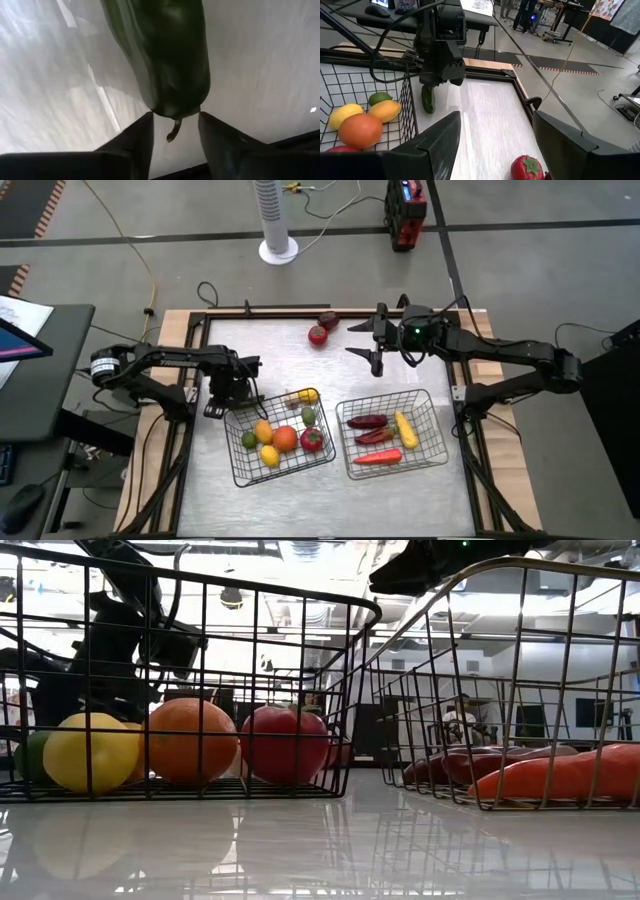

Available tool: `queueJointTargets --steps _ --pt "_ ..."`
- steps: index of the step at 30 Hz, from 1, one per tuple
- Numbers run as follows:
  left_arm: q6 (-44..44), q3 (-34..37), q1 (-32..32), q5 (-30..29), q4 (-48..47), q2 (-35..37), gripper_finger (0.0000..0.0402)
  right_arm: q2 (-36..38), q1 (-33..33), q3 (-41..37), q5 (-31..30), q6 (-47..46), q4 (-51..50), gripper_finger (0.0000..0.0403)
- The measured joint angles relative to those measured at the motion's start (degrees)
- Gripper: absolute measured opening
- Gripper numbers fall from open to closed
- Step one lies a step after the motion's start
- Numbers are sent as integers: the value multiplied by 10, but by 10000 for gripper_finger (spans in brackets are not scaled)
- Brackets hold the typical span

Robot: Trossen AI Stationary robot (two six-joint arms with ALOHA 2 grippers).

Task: Sort produce into baskets
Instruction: Put the green bell pepper into the gold wire basket

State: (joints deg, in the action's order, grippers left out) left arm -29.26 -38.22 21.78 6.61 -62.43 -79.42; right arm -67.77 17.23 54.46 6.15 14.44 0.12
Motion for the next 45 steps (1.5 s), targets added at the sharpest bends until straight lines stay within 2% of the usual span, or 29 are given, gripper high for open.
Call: queueJointTargets --steps 8,14,19,23,28,32,38,45 --pt "-9 0 0 10 -17 0 11 0 0 0 0 2 0 276" --pt "-5 -4 0 -4 -46 0 3 0 0 0 0 2 1 276" --pt "-5 -47 1 -44 -89 0 2 0 0 0 0 2 3 276" --pt "-5 -108 1 -82 -133 0 1 0 0 0 0 2 3 276" --pt "-1 -217 1 -137 -205 0 1 0 0 0 0 1 3 276" --pt "15 -312 0 -136 -224 0 0 7 2 0 0 0 -3 276" --pt "36 -396 -31 -94 -191 0 0 57 8 -1 -3 0 -59 276" --pt "113 -409 -65 -25 -8 -30 0 143 53 -65 -4 -8 -20 276"
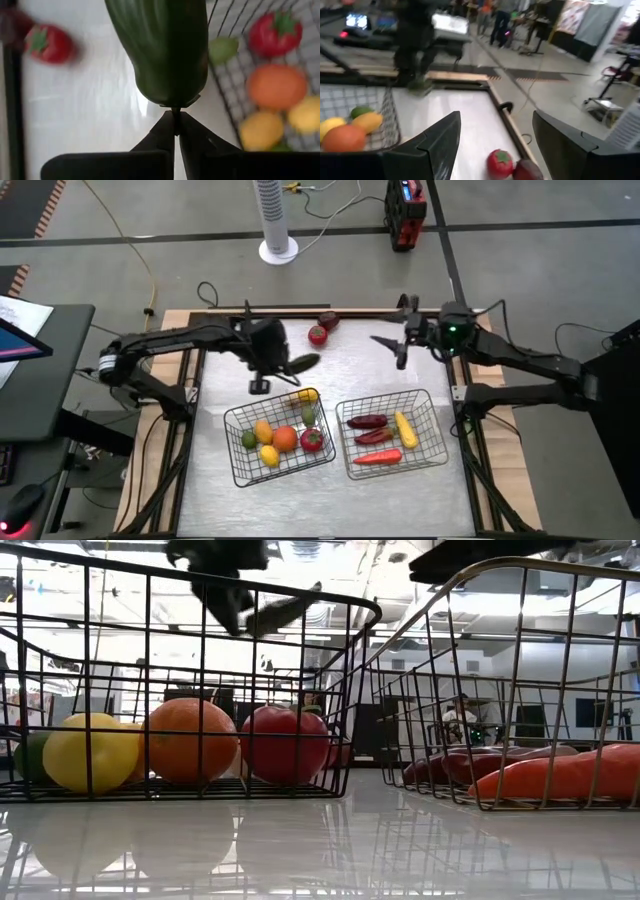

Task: Sort produce into baskets
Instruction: Put the green bell pepper into the gold wire basket, then put the yellow lemon into the black wire basket

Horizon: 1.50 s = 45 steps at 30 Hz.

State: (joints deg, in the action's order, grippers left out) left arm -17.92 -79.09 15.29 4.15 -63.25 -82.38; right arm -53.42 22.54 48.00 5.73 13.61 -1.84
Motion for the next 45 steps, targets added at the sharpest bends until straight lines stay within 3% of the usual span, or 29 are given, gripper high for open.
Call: queueJointTargets --steps 8,15,28,36,39,45 --pt "37 -3 -26 43 160 -107 0 76 48 -46 2 -27 4 276" --pt "76 -87 -50 58 163 -192 0 89 49 -47 3 -32 -3 276" --pt "47 -294 -64 107 161 -352 0 93 49 -47 4 -29 -3 276" --pt "9 -318 -82 175 157 -389 1 120 49 -47 4 -25 -23 276" --pt "-5 -318 -94 158 158 -388 24 127 49 -47 4 -25 -31 276" --pt "7 -318 -106 132 138 -384 144 130 49 -46 4 -26 -34 276"
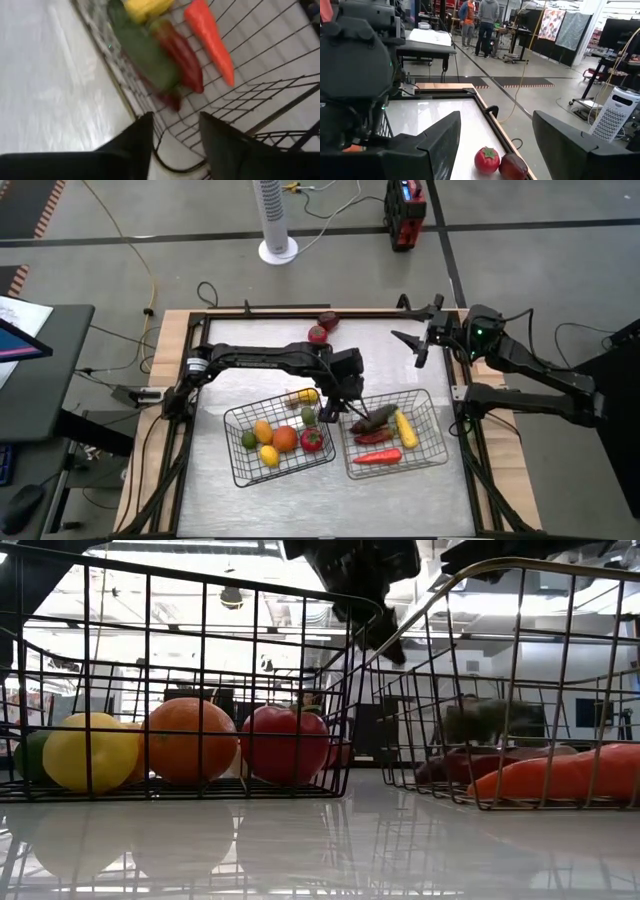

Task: Sort produce into baskets
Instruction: Put the yellow lemon into the black wire basket

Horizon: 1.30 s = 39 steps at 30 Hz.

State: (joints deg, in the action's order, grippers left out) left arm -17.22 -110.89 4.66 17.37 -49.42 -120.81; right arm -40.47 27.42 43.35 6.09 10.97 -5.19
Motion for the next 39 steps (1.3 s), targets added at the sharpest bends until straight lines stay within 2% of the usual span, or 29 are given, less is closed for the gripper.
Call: queueJointTargets --steps 3,6,10,17,23,28,32,37,39 --pt "6 0 1 -19 -31 5 192 0 0 0 0 0 -3 276" --pt "5 0 12 -52 -97 30 213 0 0 0 -1 0 -9 276" --pt "9 2 42 -83 -152 68 211 0 -1 0 -1 0 -20 276" --pt "-2 5 103 -152 -110 105 192 0 -1 0 -1 -2 -23 276" --pt "24 6 177 -121 -61 87 190 -11 -1 0 0 -7 -21 276" --pt "2 9 197 -110 -39 73 190 -44 -1 0 0 -6 -8 276" --pt "-6 72 189 -64 61 79 190 -83 -1 0 -1 -4 11 276" --pt "-19 176 168 -57 126 110 190 -123 1 0 -1 8 18 276" --pt "-21 231 161 -56 183 139 190 -136 1 0 -1 10 18 276"
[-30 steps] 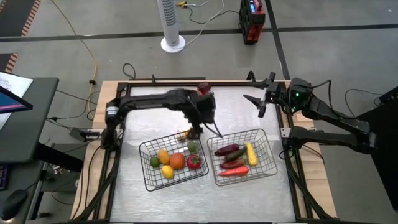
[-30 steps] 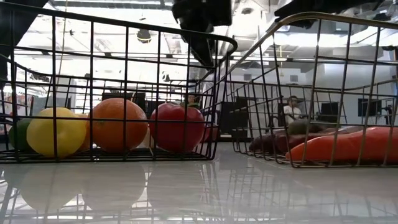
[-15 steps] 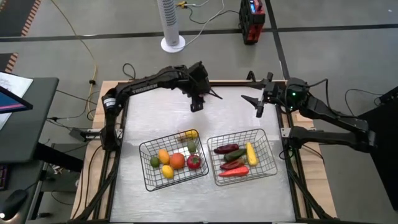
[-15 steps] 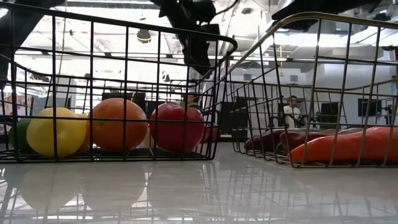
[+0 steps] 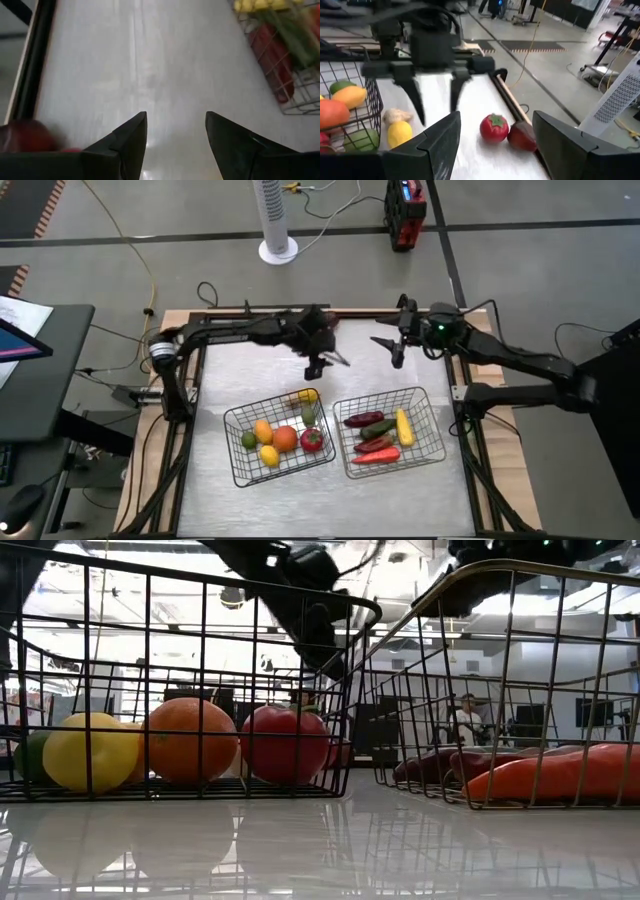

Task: Sort produce into baskets
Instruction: Put the yellow lemon into the black wire basket

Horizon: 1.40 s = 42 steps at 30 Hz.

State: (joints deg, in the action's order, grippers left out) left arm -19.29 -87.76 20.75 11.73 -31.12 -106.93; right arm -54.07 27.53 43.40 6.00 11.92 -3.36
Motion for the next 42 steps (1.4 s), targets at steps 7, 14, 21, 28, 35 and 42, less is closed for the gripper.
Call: queueJointTargets --steps 7,14,21,28,35,42 --pt "23 217 -7 -9 216 160 190 -63 -10 0 -1 -14 22 276" --pt "50 374 -8 -50 355 325 190 -207 -32 38 -34 -32 112 276" --pt "55 456 -8 -141 429 428 190 -375 -26 218 -36 54 -51 276" --pt "92 456 -8 -228 420 464 190 -511 -30 382 -33 147 -195 292" --pt "84 456 -8 -272 369 464 190 -612 -34 519 -67 212 -321 355" --pt "66 455 -8 -275 329 522 190 -666 -42 603 -104 261 -405 392"
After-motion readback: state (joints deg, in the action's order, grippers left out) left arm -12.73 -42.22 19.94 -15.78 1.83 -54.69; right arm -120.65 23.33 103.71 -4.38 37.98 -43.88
